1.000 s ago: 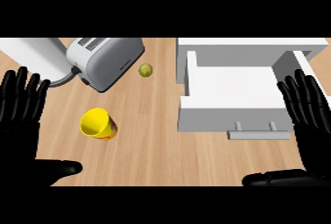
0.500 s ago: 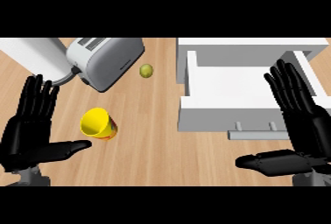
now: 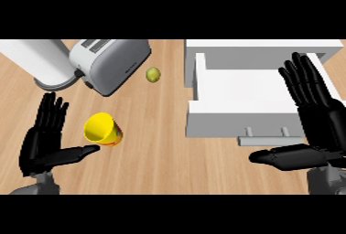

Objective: Pick up the cup, place it into the drawer and close the drawer

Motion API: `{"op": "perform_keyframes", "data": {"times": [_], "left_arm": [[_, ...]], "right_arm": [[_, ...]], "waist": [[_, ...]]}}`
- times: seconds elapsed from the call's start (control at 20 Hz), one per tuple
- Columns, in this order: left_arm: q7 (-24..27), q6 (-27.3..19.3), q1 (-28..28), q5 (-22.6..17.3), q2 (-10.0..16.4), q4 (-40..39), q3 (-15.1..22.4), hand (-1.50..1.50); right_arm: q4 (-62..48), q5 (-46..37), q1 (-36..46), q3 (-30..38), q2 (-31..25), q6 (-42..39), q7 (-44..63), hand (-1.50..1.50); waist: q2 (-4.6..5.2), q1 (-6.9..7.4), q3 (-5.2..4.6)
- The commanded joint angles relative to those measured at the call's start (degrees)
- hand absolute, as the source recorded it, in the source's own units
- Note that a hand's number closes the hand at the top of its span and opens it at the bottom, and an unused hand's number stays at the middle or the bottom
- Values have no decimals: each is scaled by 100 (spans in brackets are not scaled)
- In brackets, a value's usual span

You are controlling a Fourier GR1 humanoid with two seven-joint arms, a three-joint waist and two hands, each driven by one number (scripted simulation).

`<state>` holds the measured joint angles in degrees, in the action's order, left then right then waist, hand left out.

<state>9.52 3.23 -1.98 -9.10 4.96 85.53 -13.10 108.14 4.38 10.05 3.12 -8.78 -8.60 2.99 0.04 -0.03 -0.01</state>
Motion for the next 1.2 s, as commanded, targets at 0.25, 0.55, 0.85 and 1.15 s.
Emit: {"op": "perform_keyframes", "data": {"times": [0.25, 0.55, 0.85, 1.15], "left_arm": [[1301, 223, -403, 89, 299, -2180, -409, -150], [1885, 123, -775, 248, 282, -3367, -358, -150], [3192, 301, -1706, 312, 670, -5527, -717, -150], [4307, 564, -1922, 384, 849, -6684, -776, -150]], "right_arm": [[-100, 279, 529, 362, -184, -97, 282, -150], [106, 351, 371, 468, -271, -191, 436, -150], [-363, 163, 733, 495, -299, -137, 250, -150], [176, 372, 423, 490, -254, -169, 595, -150]], "waist": [[4, -10, -2], [0, -22, -2], [15, -45, -6], [15, -69, -8]]}}
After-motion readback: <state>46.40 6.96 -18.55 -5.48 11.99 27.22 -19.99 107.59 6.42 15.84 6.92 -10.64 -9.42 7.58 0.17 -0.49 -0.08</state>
